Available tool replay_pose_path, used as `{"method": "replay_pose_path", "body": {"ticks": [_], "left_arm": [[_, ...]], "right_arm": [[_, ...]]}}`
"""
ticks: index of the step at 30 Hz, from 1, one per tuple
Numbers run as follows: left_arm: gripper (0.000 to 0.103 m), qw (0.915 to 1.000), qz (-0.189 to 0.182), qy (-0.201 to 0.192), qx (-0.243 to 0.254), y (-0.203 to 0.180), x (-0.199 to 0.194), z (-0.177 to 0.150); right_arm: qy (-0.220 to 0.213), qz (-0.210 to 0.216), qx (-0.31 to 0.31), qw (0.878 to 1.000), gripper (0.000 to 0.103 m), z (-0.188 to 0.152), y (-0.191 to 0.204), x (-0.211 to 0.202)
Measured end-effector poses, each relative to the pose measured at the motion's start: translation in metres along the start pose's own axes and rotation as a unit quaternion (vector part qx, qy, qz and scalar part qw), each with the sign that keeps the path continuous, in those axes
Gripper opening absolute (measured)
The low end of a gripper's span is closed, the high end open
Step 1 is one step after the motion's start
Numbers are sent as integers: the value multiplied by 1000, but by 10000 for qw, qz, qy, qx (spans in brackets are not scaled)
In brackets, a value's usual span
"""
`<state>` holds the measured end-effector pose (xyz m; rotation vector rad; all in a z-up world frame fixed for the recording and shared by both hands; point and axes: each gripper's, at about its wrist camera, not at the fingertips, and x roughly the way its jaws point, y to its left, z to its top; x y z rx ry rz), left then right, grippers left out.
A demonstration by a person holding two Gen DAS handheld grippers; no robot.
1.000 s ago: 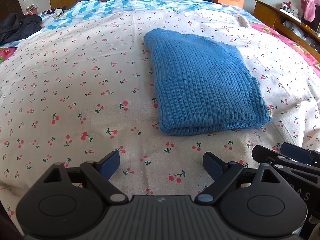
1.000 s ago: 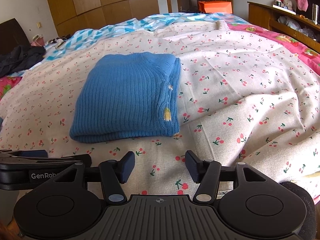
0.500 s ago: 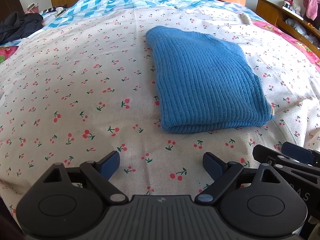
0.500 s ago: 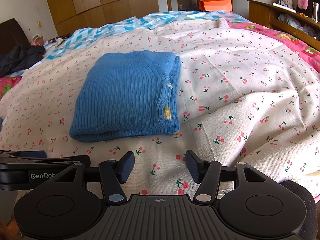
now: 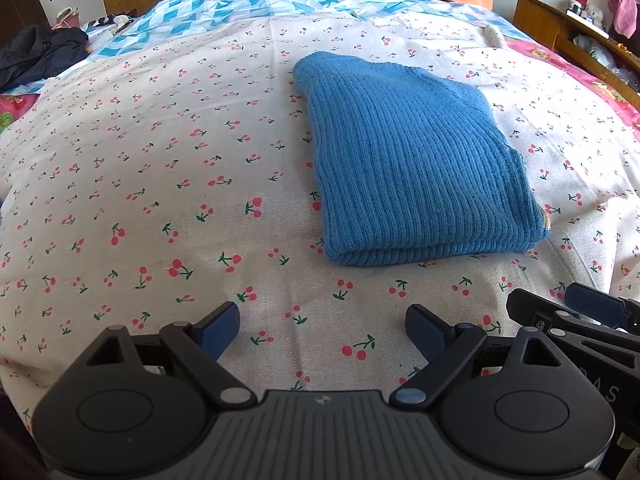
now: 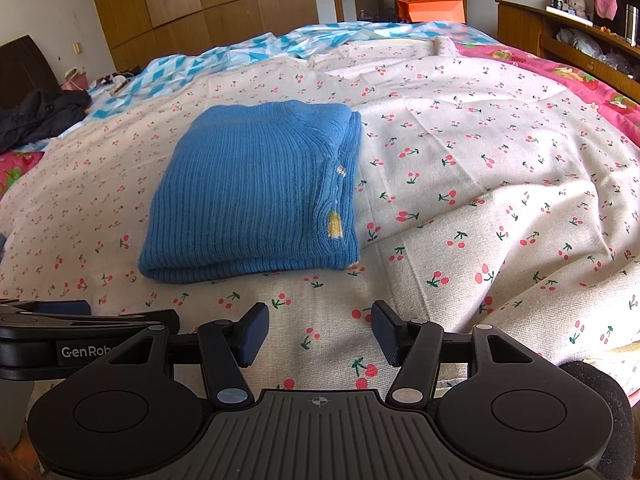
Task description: Fold small clothes
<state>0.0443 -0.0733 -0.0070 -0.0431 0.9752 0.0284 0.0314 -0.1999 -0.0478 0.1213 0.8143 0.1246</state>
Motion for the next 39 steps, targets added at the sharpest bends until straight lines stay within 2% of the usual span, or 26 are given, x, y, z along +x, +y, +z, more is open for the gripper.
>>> {"method": "replay_pose_path", "body": {"ticks": [39], "left_arm": [[94, 10000, 75, -34, 15, -1, -3, -1]], "right_arm": [[2, -1, -8, 10000, 57, -1, 1, -1]]}}
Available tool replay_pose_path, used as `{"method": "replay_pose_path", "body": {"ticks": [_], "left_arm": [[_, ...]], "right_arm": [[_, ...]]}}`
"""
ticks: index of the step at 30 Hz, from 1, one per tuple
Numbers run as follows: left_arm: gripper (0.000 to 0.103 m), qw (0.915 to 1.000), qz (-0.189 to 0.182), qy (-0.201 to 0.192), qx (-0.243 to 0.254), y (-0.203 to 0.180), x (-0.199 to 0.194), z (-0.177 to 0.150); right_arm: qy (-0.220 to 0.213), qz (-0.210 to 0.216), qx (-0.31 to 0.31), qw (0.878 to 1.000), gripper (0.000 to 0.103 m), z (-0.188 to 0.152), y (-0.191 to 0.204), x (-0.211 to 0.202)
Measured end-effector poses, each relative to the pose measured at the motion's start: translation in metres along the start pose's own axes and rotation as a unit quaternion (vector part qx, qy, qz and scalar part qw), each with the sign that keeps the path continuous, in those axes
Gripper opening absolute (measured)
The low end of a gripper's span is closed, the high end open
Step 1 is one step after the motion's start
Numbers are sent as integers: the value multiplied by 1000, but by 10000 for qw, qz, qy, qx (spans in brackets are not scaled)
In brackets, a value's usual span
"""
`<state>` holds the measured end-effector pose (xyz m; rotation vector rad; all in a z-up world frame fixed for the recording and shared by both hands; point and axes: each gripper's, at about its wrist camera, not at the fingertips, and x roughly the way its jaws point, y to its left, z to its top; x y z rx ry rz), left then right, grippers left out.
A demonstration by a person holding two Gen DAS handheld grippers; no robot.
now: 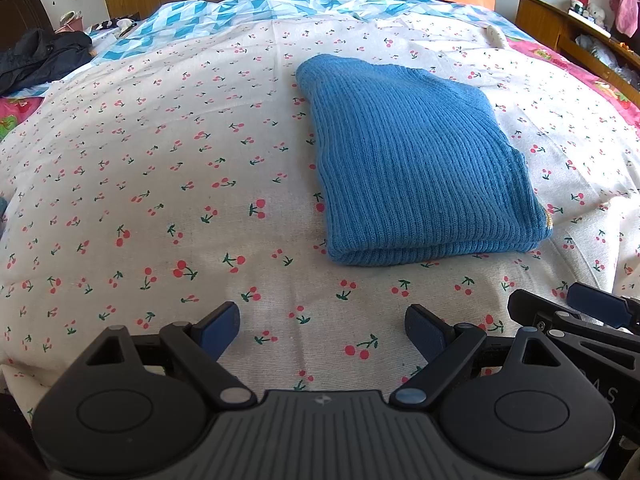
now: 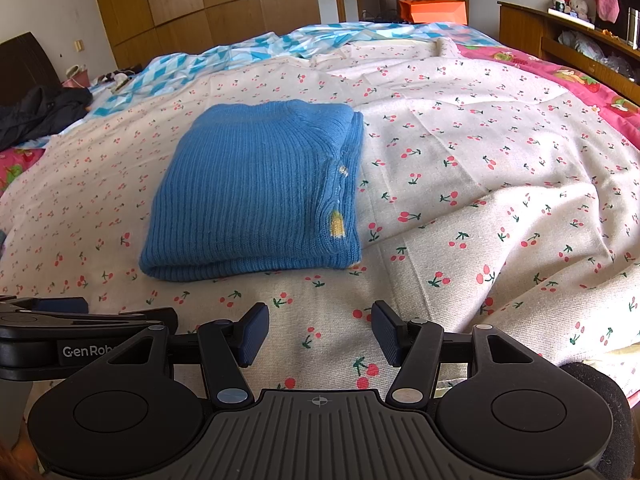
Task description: Fold small clothes
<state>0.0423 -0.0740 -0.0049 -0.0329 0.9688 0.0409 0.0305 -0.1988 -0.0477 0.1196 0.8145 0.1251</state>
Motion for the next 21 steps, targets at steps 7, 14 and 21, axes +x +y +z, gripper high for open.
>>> {"method": "replay_pose_path", "body": {"ticks": [7, 14, 21], "left_arm": [[94, 10000, 26, -15, 13, -1, -1, 0], [93, 10000, 32, -24, 18, 0, -1, 0], [93, 10000, 38, -26, 11, 0, -3, 0]], "right_arm": [[0, -4, -1, 10000, 57, 0, 1, 0], [0, -3, 1, 10000, 57, 0, 1, 0], [0, -2, 0, 10000, 57, 0, 1, 0]]}}
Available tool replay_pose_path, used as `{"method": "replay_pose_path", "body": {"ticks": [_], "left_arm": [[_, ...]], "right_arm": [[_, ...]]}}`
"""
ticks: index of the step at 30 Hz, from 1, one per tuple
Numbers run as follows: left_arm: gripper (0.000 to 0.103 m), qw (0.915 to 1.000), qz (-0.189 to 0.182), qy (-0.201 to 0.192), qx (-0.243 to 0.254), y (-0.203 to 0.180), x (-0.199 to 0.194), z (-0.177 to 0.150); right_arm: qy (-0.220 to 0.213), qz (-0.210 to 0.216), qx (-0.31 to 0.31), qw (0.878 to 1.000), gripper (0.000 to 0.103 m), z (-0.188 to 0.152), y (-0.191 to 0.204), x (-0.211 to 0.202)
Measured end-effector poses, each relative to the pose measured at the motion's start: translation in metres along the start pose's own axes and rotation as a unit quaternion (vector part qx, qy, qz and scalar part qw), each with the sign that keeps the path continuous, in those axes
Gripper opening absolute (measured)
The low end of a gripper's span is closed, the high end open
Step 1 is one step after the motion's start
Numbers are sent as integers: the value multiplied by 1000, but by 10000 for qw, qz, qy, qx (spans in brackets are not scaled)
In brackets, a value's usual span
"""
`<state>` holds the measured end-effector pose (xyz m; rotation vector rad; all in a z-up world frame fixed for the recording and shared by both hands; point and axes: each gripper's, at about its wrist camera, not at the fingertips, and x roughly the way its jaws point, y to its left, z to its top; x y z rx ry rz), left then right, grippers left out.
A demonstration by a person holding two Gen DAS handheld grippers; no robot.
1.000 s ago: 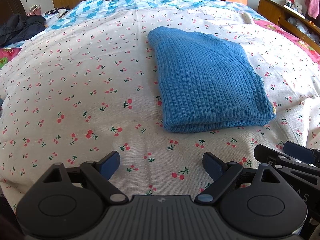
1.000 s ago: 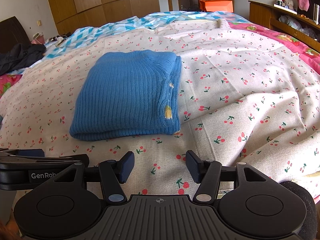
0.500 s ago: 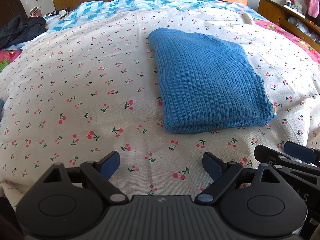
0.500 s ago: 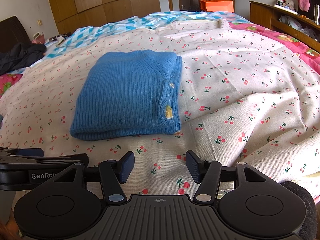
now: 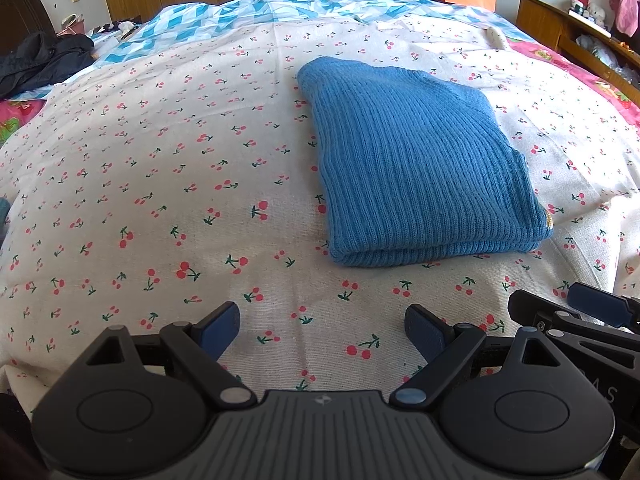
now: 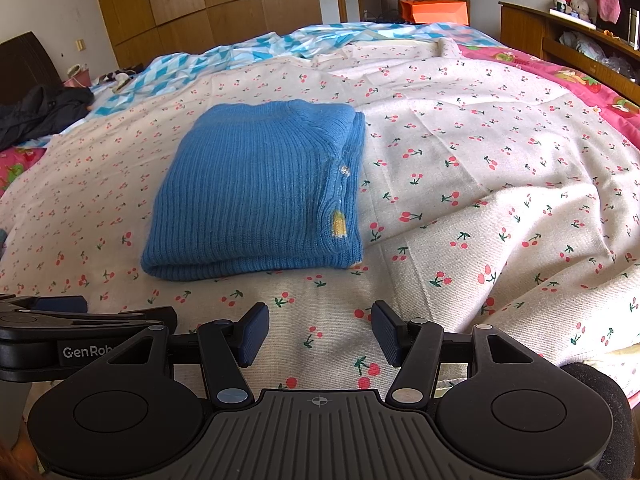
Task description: Fold small clothes
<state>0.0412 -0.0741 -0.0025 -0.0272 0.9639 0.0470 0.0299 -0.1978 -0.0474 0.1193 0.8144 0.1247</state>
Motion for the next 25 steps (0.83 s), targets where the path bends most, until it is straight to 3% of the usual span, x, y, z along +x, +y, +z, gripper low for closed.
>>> {"method": "replay_pose_path", "body": {"ticks": [25], "left_arm": [[93, 10000, 9, 10, -54, 0, 0, -2]], "right_arm": [[-7, -8, -15, 10000, 57, 0, 0, -1]]}}
